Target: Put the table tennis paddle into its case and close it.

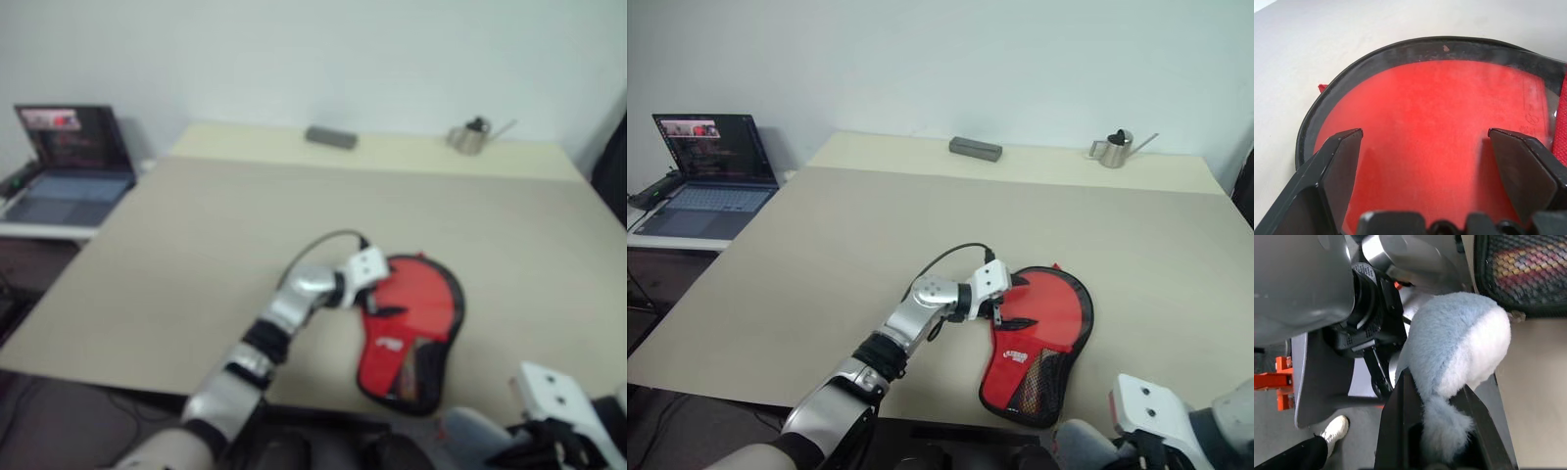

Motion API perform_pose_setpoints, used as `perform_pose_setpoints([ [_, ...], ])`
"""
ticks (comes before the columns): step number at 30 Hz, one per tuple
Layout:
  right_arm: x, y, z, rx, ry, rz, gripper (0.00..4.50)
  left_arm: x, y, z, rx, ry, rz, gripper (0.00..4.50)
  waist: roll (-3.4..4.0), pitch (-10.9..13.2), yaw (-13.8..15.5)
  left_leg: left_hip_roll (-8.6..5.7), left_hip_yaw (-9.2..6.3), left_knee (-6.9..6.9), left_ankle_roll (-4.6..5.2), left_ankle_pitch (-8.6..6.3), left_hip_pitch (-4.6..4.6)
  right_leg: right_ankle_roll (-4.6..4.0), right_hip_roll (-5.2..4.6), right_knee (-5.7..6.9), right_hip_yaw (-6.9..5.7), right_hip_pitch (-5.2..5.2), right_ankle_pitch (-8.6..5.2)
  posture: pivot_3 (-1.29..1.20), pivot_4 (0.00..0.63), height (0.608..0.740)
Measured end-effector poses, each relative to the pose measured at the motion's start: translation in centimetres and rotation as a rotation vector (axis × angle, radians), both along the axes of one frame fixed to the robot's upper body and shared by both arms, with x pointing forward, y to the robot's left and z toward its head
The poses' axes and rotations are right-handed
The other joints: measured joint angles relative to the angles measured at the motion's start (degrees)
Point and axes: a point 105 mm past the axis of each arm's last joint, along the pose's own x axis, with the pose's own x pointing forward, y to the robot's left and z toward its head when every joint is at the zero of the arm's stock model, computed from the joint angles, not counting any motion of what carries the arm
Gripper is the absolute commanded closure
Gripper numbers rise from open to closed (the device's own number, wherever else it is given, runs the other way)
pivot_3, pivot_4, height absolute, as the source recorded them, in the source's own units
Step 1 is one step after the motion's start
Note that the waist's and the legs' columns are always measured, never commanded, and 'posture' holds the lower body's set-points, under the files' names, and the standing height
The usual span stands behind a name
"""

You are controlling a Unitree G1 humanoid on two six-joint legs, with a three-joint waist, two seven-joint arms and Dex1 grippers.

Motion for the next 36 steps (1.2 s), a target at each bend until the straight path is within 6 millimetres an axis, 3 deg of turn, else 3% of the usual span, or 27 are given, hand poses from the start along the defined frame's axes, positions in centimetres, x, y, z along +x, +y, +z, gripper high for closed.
perform_pose_setpoints([
  [5,-0.1,0.7,-0.7,0.006,0.03,0.037,4.49,0.0,-0.1,0.0,0.0,0.001,-0.002,0.0,-0.04,-0.03,0.1,0.0,-0.03,0.0,0.0,0.0,-0.03,0.0,0.0,-0.01,-0.03,0.0,0.0,0.0,0.15,0.74],
  [12,-0.9,1.3,0.0,0.011,0.053,0.098,4.49,0.0,-0.2,0.0,0.0,0.0,-0.002,0.0,-0.04,-0.04,0.11,0.0,-0.07,0.01,0.0,0.0,-0.04,0.0,0.0,-0.01,-0.06,0.0,0.0,0.0,0.15,0.74],
  [23,-0.4,2.5,0.0,0.038,0.031,0.081,4.49,-0.1,-0.3,0.1,-0.002,-0.002,-0.006,0.0,-0.04,-0.04,0.18,-0.01,-0.11,0.01,0.01,0.0,-0.08,-0.01,-0.03,-0.03,-0.1,-0.01,0.0,0.0,0.15,0.74],
  [30,-0.9,3.3,0.9,0.081,0.054,0.102,2.27,-0.1,-0.3,0.2,-0.008,0.003,-0.006,0.0,-0.06,-0.03,0.18,0.0,-0.11,0.02,0.01,0.0,-0.1,-0.01,-0.03,-0.04,-0.09,-0.02,0.01,0.0,0.15,0.74],
  [34,-0.7,2.9,2.4,0.085,0.037,0.096,0.94,-0.1,-0.3,0.3,-0.008,0.009,0.001,0.0,-0.12,0.0,0.15,-0.01,-0.07,0.05,0.02,0.0,-0.12,0.03,-0.03,-0.04,-0.05,-0.03,0.04,0.0,0.15,0.74],
  [36,0.4,1.9,3.3,0.084,0.004,0.057,0.94,-0.1,-0.1,0.4,-0.015,0.015,0.007,0.0,-0.17,0.02,0.13,-0.01,-0.06,0.05,0.02,0.0,-0.11,0.03,-0.03,-0.04,-0.04,-0.03,0.04,0.0,0.15,0.74],
])
